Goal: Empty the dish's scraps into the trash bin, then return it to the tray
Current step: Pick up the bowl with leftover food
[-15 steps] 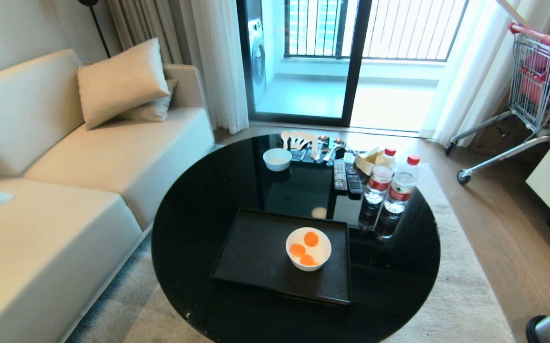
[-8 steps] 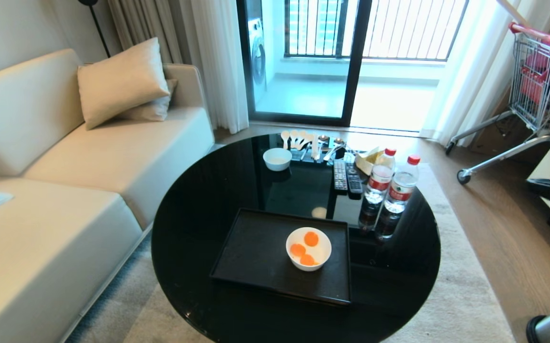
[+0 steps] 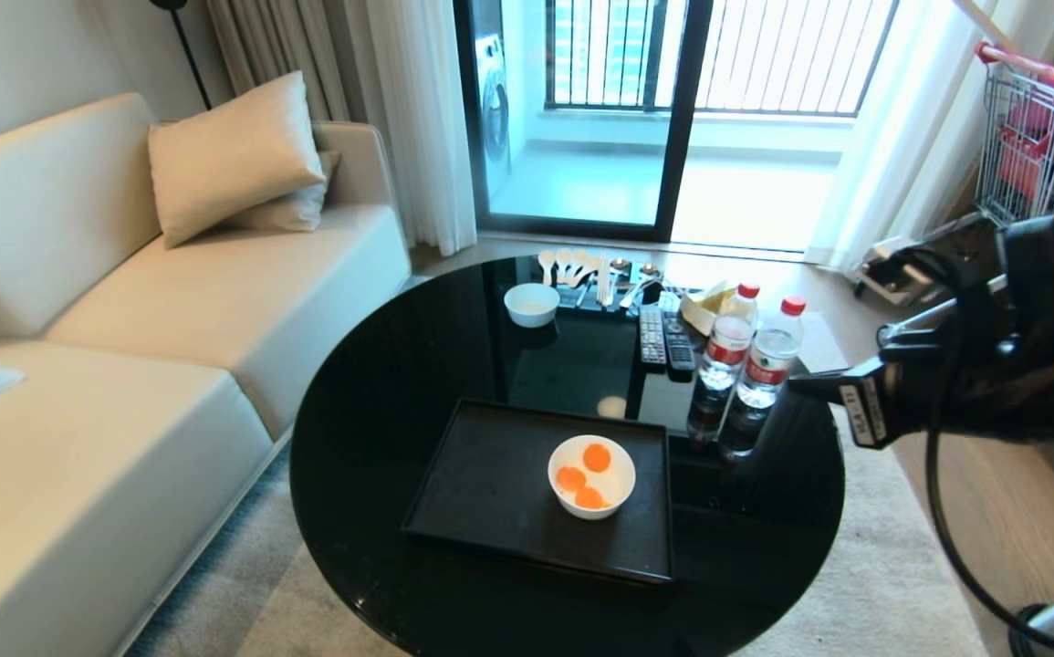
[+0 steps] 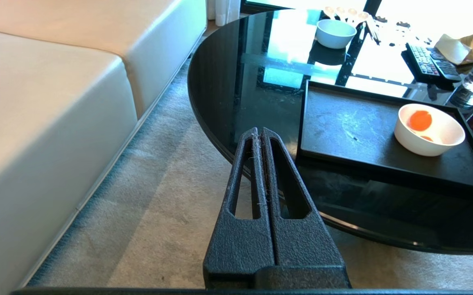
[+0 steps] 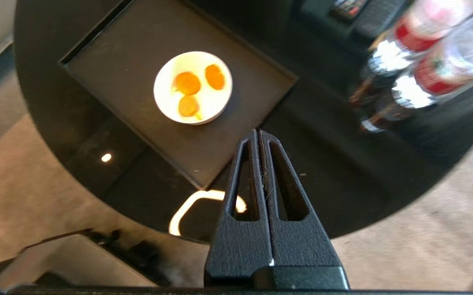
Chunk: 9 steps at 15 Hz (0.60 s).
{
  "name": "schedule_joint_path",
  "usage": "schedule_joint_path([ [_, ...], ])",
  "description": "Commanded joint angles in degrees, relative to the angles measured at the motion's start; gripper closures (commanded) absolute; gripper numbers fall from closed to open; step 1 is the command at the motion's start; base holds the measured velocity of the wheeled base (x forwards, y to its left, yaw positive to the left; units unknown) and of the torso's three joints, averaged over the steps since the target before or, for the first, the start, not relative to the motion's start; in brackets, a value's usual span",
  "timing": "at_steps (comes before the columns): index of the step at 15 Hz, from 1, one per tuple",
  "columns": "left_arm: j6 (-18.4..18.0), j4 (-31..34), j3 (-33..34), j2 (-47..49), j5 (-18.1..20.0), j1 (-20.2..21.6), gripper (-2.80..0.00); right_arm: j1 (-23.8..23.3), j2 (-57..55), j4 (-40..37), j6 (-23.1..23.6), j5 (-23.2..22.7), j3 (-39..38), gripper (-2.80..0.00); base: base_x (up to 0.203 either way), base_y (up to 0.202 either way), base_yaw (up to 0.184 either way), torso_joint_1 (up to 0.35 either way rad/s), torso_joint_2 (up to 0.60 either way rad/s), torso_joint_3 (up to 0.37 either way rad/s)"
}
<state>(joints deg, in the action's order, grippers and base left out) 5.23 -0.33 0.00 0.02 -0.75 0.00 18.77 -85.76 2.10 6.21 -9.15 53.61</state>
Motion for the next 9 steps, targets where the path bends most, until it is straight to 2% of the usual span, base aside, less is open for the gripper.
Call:
schedule_joint_path([
  [1,0.0,0.0,0.0,0.0,0.0,0.0,0.0,2.9,-10.6,-4.4,-2.5,0.7,6.3,0.0,0.0,0.0,0.0,0.0,0.0,0.0],
  [7,0.0,0.0,0.0,0.0,0.0,0.0,0.0,10.4,-30.0,-17.5,-15.1,6.4,26.8,0.0,0.0,0.0,0.0,0.0,0.0,0.0],
  [9,0.0,0.0,0.0,0.0,0.0,0.0,0.0,12.1,-35.4,-19.5,-17.2,7.1,32.9,0.0,0.0,0.0,0.0,0.0,0.0,0.0],
])
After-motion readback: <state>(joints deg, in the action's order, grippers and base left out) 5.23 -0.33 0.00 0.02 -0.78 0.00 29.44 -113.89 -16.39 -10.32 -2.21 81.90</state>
